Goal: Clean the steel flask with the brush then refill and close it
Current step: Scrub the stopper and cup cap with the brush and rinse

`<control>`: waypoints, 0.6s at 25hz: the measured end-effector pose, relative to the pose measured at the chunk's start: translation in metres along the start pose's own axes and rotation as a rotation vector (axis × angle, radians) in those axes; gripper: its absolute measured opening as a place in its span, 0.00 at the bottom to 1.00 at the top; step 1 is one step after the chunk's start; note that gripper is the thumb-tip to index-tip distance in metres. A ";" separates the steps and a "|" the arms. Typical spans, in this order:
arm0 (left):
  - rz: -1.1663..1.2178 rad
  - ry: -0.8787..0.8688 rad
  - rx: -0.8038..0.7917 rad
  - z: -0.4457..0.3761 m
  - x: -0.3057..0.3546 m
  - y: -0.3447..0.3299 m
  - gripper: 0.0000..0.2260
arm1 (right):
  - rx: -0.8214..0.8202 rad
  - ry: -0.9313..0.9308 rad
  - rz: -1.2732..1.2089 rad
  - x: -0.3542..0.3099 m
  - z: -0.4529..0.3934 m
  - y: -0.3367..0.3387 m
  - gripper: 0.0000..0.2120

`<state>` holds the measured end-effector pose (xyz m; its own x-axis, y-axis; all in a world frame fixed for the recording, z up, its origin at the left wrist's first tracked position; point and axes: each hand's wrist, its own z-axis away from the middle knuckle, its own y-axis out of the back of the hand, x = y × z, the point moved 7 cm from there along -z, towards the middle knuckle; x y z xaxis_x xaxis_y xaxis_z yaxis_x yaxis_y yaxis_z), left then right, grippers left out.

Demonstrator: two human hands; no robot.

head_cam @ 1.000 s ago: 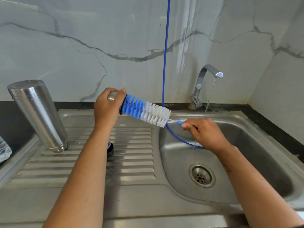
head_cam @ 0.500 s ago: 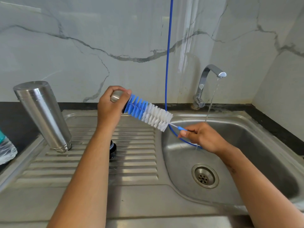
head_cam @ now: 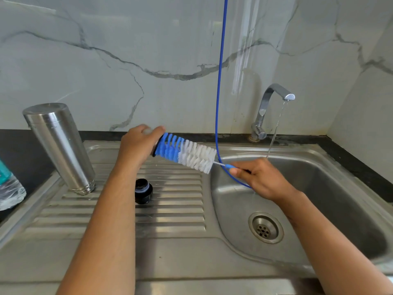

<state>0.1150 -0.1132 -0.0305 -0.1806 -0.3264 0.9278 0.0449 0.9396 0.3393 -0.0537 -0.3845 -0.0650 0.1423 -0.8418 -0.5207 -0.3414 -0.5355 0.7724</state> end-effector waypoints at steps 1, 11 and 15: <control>0.059 -0.115 -0.026 -0.001 0.009 -0.001 0.13 | -0.105 -0.151 -0.210 0.011 0.001 -0.009 0.12; -0.032 0.419 -0.158 0.006 -0.036 -0.018 0.20 | 0.406 0.302 0.565 -0.017 0.012 0.029 0.12; 0.060 -0.080 -0.050 -0.005 0.007 -0.004 0.16 | -0.001 -0.054 -0.158 0.009 0.003 0.003 0.14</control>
<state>0.1189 -0.1192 -0.0249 -0.2534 -0.2584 0.9322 0.1068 0.9503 0.2925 -0.0562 -0.3932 -0.0683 0.1439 -0.7419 -0.6548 -0.3181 -0.6613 0.6793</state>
